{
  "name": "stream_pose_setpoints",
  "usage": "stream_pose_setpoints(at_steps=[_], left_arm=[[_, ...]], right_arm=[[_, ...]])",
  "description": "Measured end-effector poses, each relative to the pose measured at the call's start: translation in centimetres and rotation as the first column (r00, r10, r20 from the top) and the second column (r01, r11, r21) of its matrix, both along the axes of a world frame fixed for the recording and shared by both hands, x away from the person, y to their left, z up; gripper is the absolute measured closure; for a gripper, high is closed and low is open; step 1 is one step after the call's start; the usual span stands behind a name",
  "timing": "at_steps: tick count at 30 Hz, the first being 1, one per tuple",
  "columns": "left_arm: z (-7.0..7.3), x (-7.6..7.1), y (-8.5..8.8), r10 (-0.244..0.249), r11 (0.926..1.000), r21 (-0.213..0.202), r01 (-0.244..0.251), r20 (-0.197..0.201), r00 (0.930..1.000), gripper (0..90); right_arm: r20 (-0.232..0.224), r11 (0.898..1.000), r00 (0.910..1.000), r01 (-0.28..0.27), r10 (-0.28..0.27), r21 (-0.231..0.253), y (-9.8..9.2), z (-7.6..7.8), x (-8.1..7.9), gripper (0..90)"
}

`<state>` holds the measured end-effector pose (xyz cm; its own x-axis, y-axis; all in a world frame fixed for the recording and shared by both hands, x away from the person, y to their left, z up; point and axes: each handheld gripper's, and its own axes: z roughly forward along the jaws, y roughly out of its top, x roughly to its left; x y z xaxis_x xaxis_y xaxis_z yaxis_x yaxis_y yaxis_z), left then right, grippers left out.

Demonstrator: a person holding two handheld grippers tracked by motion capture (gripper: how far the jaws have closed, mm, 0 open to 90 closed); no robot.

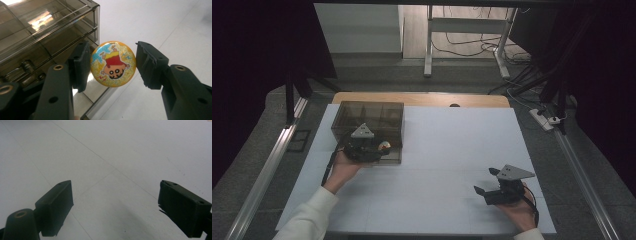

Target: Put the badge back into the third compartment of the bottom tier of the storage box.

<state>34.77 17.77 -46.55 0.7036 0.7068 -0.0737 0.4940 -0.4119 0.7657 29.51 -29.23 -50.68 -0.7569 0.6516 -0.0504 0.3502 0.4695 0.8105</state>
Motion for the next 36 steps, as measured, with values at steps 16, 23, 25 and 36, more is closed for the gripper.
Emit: stream_pose_setpoints(at_steps=[16,23,25,36], left_arm=[[-2.0,2.2,-1.1,0.031,0.9989,0.036,-0.03,-0.046,0.9984,46.1],[-3.0,2.8,-1.5,0.043,0.9975,0.06,-0.038,-0.067,0.9968,46.0],[-3.0,2.8,-1.6,0.039,0.9971,0.068,-0.034,-0.065,0.9971,46.1],[-3.2,2.7,-1.8,0.032,0.9962,0.083,-0.026,-0.064,0.9974,46.0]], right_arm=[[-0.006,1.0,1.0,0.001,-0.001,-0.004,0.0,-0.1,0.0,12.2],[-0.008,1.0,1.0,0.004,-0.004,-0.008,0.0,-0.1,0.0,12.2],[-0.008,1.0,1.0,0.004,-0.004,-0.008,0.0,-0.1,0.0,12.2],[-0.007,1.0,0.9999,0.008,-0.008,-0.014,0.0,-0.1,0.0,12.4]])
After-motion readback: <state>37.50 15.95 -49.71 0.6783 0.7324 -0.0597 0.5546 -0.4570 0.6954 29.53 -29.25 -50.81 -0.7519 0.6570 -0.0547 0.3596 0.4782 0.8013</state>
